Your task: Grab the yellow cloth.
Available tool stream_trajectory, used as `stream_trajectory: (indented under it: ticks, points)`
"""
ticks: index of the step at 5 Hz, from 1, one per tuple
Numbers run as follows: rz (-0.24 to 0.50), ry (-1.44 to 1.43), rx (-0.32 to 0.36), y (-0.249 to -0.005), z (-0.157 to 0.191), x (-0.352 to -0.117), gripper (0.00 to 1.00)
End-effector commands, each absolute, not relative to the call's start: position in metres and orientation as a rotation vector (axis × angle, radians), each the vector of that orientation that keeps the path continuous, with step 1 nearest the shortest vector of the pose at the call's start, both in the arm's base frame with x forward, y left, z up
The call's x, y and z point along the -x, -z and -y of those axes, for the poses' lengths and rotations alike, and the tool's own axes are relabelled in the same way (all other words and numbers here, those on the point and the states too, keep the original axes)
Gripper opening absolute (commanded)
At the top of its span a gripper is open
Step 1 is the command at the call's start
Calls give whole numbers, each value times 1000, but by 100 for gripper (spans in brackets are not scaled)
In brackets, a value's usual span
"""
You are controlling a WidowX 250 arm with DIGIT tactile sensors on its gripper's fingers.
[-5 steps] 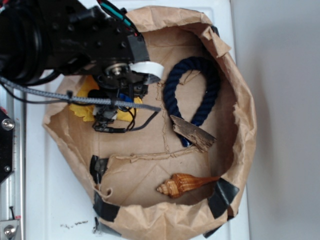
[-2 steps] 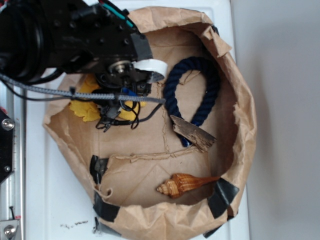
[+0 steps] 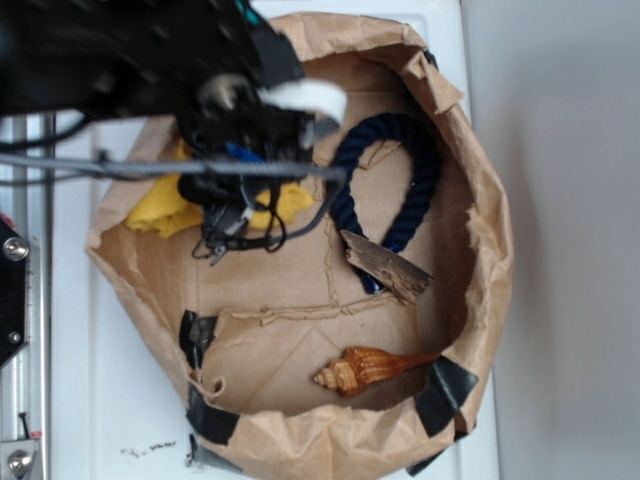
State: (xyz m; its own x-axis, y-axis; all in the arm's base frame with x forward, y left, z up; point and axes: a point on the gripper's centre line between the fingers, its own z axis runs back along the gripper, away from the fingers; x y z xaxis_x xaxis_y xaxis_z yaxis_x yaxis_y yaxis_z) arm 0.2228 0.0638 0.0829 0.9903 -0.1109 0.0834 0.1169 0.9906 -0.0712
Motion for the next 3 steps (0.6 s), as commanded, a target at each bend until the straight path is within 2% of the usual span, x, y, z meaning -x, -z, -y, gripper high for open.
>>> stream_trajectory:
  ticks: [1, 2, 3]
  points:
    - [186, -10, 147, -193, -71, -241, 0]
    - [193, -34, 184, -215, -63, -248, 0]
    - [206, -29, 164, -216, -57, -249, 0]
